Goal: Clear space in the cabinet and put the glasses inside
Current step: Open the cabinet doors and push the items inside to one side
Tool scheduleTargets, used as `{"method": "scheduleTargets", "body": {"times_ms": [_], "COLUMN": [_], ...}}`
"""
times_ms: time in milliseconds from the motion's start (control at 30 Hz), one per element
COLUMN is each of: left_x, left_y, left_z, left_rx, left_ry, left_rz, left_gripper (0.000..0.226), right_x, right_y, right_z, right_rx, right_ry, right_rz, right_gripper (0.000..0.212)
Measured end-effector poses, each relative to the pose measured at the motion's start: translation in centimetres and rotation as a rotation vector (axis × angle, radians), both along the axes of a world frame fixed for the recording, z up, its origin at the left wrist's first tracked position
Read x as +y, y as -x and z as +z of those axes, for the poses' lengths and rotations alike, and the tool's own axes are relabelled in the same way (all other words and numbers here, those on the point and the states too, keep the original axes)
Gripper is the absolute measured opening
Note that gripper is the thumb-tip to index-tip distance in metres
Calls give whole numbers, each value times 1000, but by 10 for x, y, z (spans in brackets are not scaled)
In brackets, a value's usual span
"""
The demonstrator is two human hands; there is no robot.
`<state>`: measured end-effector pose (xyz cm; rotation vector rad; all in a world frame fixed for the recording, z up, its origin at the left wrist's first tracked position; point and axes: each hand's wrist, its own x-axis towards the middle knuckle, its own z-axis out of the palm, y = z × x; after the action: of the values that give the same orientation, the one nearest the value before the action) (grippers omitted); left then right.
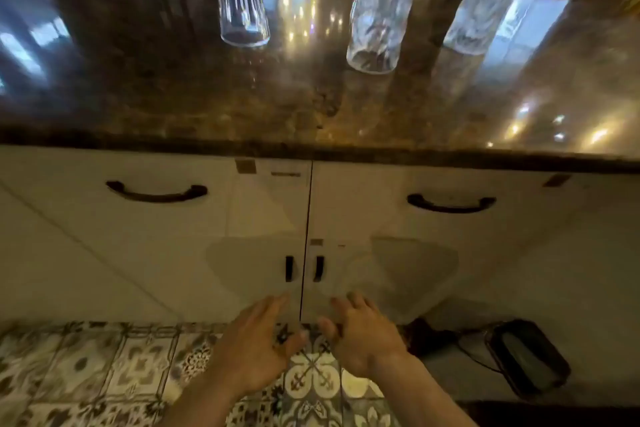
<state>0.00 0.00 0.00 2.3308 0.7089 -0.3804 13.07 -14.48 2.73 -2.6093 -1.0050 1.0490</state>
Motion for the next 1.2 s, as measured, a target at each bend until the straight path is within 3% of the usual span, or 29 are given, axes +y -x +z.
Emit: {"method": "scheduleTargets", "body": {"times_ms": [100,233,400,533,733,1200], "left_x": [0,7,9,4,-6,-32], "left_y": [-17,-47,-60,-52,-21,125], "left_z": [-29,-62,-77,-86,-82,-82], "left_rx": [-115,-287,-370,-371,-373,-342], "left_ry": [147,423,621,573,523,451], "left_rz": [194,518,556,496,435,322], "left_gripper": [78,83,93,95,99,91], "right_x": [16,41,60,55,38,-80], "right_y": [-2,-5,-8,0,24,114], "right_z": [-32,-63,-72,-75,-79,-72], "right_rx": [50,271,513,485,430,370], "right_ry": [-176,-450,-658,-704,-657,-594], "right_rz": [-183,-548,-786,-771,-762,-817], "right_gripper": [59,75,67,48,63,47]}}
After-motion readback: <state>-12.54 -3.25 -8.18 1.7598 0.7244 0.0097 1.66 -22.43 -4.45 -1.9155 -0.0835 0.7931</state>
